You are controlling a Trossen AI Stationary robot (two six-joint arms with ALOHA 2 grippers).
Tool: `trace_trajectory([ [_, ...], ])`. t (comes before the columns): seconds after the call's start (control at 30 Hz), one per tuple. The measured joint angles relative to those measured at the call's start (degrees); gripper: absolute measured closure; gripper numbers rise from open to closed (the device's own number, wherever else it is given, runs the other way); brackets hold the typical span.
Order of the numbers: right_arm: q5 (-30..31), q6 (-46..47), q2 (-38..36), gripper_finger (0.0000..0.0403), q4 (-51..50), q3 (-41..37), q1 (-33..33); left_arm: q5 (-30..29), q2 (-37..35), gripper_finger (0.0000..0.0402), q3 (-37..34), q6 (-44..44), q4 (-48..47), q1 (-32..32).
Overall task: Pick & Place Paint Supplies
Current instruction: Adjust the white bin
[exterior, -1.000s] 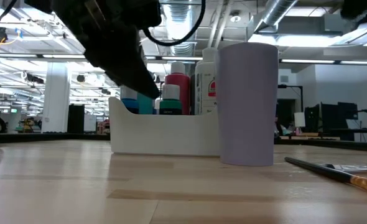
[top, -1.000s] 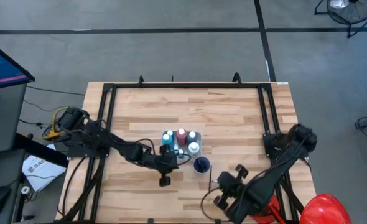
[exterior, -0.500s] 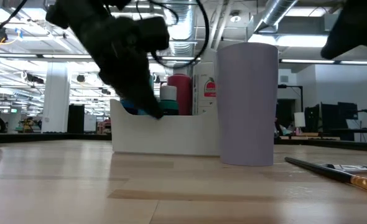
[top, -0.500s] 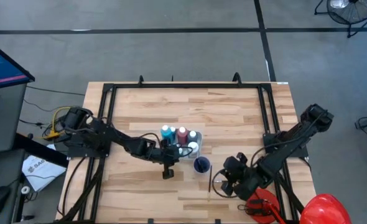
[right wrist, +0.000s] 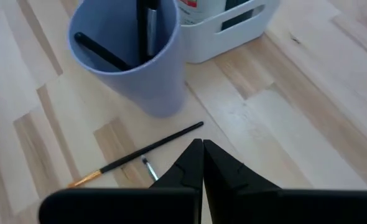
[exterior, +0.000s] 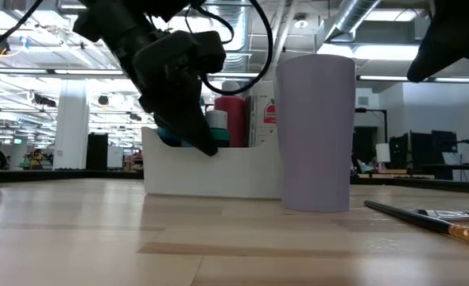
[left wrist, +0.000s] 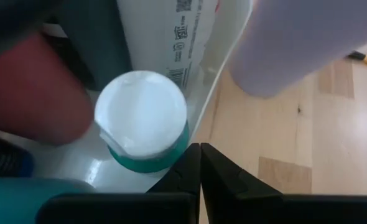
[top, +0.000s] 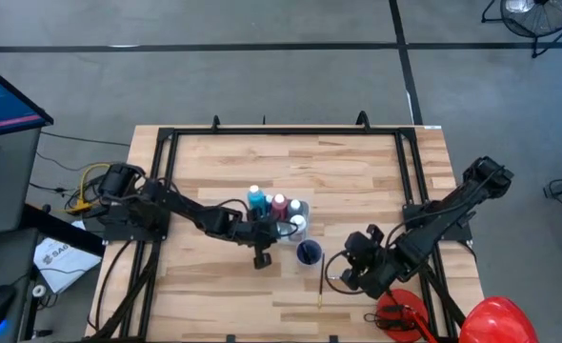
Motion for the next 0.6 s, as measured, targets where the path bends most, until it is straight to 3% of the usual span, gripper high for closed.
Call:
trace_trajectory([
  [0.4, 0.0, 0.6, 0.0, 0.0403, 0.7, -0.8, 0.1, -0.5, 0.1, 0.0401, 0.0, -1.0, 0.5, 3.4],
  [0.6, 0.0, 0.6, 0.0, 0.0403, 0.8, -0.8, 0.0, 0.3, 2.7, 0.0401, 0.3, -0.4, 5.2, 4.8],
])
